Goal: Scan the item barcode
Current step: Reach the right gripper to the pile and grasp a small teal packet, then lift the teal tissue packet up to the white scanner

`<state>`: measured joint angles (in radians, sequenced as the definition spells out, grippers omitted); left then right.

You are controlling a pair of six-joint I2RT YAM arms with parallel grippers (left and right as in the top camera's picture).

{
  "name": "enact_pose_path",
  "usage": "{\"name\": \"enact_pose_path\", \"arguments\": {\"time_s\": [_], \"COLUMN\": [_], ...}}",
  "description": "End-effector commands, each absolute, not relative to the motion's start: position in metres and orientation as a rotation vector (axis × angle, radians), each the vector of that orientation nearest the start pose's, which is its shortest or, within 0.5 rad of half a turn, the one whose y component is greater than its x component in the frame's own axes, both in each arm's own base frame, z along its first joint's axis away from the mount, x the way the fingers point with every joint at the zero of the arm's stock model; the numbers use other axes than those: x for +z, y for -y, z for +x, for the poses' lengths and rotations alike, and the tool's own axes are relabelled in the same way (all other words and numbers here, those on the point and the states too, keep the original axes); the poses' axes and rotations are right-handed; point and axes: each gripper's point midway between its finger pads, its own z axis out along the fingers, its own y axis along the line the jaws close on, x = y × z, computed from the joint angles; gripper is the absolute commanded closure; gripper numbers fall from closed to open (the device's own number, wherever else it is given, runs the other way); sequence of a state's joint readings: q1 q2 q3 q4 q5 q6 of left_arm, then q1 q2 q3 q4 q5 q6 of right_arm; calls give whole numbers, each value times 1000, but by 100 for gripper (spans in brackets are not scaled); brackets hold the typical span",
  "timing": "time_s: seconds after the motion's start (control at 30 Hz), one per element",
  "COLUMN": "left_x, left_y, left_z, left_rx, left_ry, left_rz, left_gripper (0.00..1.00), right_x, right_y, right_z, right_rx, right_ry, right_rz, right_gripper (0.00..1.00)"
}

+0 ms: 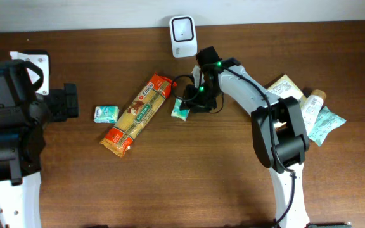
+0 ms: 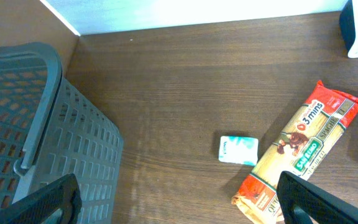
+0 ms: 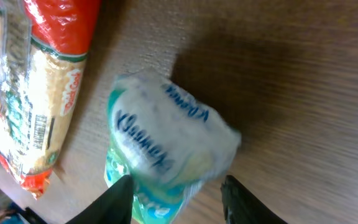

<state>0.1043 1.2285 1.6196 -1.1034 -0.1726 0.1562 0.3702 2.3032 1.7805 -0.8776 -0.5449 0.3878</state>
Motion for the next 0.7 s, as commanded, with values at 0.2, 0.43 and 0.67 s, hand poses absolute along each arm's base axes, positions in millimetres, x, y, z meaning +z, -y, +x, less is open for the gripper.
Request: {"name": "enact_pose_path", "arguments": {"time_s": [0.2, 0.43, 0.67], "left_x": [355, 355, 355], "left_y": [-64, -64, -64], "left_z": [313, 313, 313], "left_rx": [329, 329, 329], "left_ry": [-2282, -2282, -2282], "left_rz": [-51, -51, -51], "left_gripper": [1, 1, 1], "right_x": [18, 157, 191], "right_y": [-269, -268, -230], "right_z": [418, 401, 405], "right_rx": [973, 1821, 1858], "right_ry": [-2994, -2430, -2314], "right_rz": [-105, -594, -558], "right_gripper": [96, 96, 96]}}
